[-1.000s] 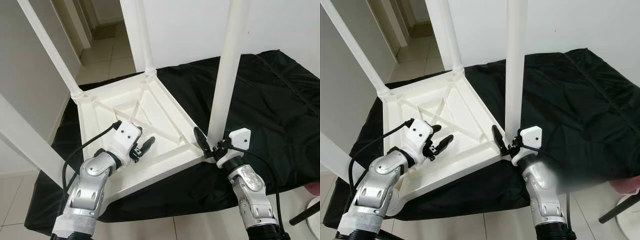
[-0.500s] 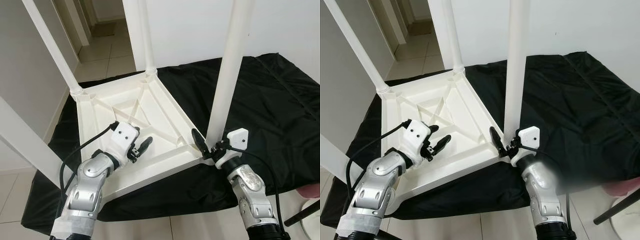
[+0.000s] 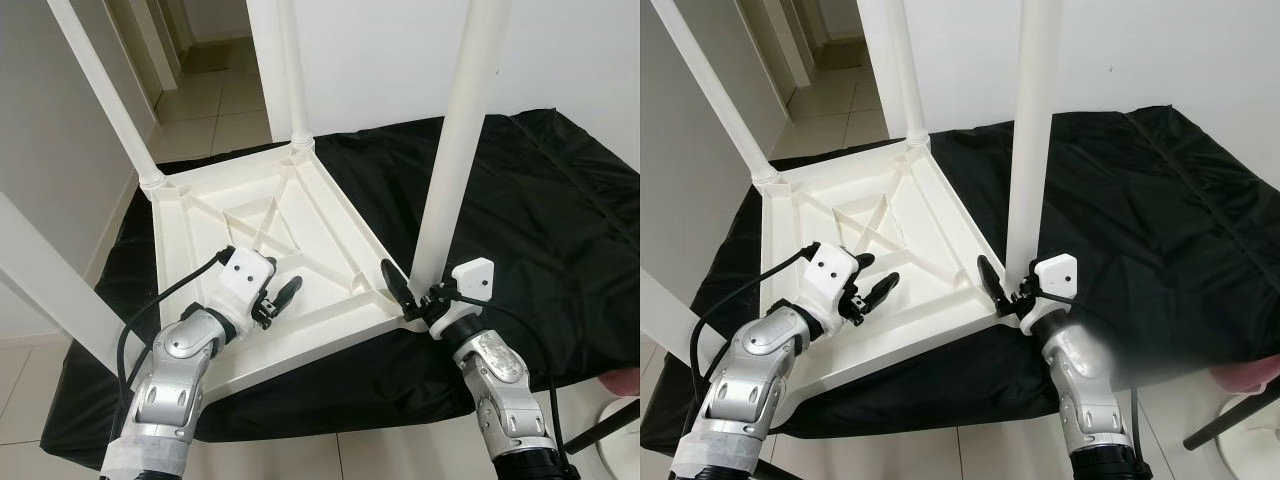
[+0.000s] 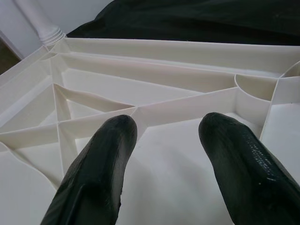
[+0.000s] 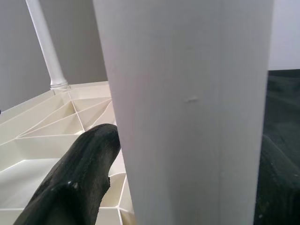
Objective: Building children table
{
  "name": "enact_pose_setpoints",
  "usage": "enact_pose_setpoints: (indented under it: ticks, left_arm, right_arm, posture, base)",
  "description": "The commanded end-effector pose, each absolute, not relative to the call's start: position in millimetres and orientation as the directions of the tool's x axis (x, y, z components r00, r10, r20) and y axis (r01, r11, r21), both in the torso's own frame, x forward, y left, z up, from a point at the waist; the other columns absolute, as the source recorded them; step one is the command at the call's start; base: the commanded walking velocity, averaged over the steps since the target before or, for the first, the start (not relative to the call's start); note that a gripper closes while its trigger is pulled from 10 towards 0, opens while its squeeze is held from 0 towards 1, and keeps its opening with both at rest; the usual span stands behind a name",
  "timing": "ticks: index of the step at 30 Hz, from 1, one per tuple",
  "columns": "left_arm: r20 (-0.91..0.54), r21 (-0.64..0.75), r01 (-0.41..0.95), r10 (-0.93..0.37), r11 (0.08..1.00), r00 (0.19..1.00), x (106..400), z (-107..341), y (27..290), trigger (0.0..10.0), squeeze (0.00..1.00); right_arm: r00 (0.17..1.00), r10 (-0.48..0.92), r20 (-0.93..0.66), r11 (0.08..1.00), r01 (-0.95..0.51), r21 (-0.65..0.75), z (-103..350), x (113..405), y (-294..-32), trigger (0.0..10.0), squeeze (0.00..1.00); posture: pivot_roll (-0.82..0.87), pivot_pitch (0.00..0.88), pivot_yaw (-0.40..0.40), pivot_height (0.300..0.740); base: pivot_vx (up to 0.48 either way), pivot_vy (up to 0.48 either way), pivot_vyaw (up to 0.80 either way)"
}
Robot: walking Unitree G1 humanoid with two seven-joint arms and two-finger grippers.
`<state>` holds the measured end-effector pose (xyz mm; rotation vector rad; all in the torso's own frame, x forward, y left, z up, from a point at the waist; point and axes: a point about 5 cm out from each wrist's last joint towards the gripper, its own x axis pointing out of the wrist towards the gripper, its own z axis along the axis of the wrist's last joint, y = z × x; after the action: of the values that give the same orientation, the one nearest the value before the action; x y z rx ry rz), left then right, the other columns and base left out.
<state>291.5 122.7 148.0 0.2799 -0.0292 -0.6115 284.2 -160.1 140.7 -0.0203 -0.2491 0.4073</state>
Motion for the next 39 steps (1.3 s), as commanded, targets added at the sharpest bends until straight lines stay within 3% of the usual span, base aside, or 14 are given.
enact_pose_setpoints:
  ticks: [1, 14, 26, 39]
  left_arm:
    - [-0.051, 0.273, 0.455, -0.460, 0.847, 0.887, 292.6, 144.1, 131.8, 10.0, 0.00]
    - [-0.012, 0.221, 0.587, -0.600, 0.779, 0.800, 279.0, 149.8, 104.3, 10.0, 0.00]
    - [0.030, 0.130, 0.586, -0.594, 0.800, 0.804, 273.7, 147.8, 86.4, 10.0, 0.00]
    - [0.044, 0.154, 0.562, -0.573, 0.813, 0.818, 276.3, 149.8, 80.9, 10.0, 0.00]
  right_arm:
    - [0.887, 0.409, 0.213, 0.912, -0.406, -0.061, 137.1, 284.0, -153.2, 10.0, 0.00]
    - [0.892, 0.386, 0.234, 0.921, -0.388, -0.042, 143.3, 284.1, -144.2, 10.0, 0.00]
    - [0.937, 0.256, 0.240, 0.962, -0.271, 0.033, 150.5, 295.0, -146.1, 10.0, 0.00]
    - [0.949, 0.250, 0.193, 0.966, -0.257, 0.016, 145.5, 296.7, -146.4, 10.0, 0.00]
  posture:
    - [0.01, 0.000, 0.108, 0.740]
    - [0.01, 0.000, 0.084, 0.740]
    - [0.00, 0.031, 0.022, 0.740]
    - [0.01, 0.001, 0.012, 0.740]
  base:
    - [0.000, 0.000, 0.00]
    - [0.000, 0.000, 0.00]
    - [0.000, 0.000, 0.00]
    - [0.000, 0.000, 0.00]
